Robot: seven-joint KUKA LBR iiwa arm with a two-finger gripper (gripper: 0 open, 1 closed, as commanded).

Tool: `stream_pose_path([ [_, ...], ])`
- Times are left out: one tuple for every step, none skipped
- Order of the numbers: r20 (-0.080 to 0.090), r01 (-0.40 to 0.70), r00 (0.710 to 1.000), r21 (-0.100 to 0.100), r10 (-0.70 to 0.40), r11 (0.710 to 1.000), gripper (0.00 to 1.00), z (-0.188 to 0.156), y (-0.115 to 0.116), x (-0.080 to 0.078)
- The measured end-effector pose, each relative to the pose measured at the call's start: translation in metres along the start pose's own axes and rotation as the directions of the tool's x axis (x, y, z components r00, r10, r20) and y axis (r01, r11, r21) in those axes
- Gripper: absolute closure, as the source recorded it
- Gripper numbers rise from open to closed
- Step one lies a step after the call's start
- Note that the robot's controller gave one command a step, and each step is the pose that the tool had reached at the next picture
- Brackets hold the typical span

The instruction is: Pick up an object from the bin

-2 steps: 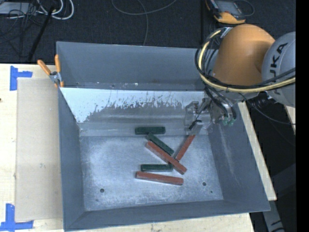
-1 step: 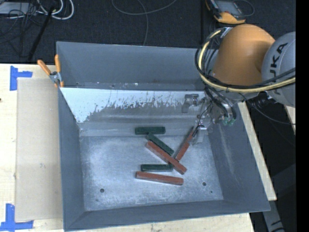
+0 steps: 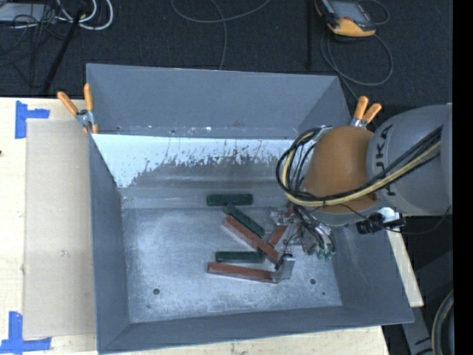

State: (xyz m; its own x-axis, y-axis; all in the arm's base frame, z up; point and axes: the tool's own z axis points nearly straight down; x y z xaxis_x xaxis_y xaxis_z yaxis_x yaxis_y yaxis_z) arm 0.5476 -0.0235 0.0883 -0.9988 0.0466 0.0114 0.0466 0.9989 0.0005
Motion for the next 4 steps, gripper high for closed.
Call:
stream_pose_path([
  [0.012, 0.167, 0.986, 0.004, -0.167, 0.986, 0.00, 0.0186, -0.0649, -0.0421],
  [0.012, 0.167, 0.986, 0.002, -0.167, 0.986, 1.00, 0.0182, -0.0632, -0.0421],
  [0.012, 0.166, 0.986, 0.002, -0.166, 0.986, 0.00, 0.0182, -0.0634, -0.0421],
  [0.012, 0.165, 0.986, 0.002, -0.165, 0.986, 1.00, 0.0182, -0.0634, -0.0421],
])
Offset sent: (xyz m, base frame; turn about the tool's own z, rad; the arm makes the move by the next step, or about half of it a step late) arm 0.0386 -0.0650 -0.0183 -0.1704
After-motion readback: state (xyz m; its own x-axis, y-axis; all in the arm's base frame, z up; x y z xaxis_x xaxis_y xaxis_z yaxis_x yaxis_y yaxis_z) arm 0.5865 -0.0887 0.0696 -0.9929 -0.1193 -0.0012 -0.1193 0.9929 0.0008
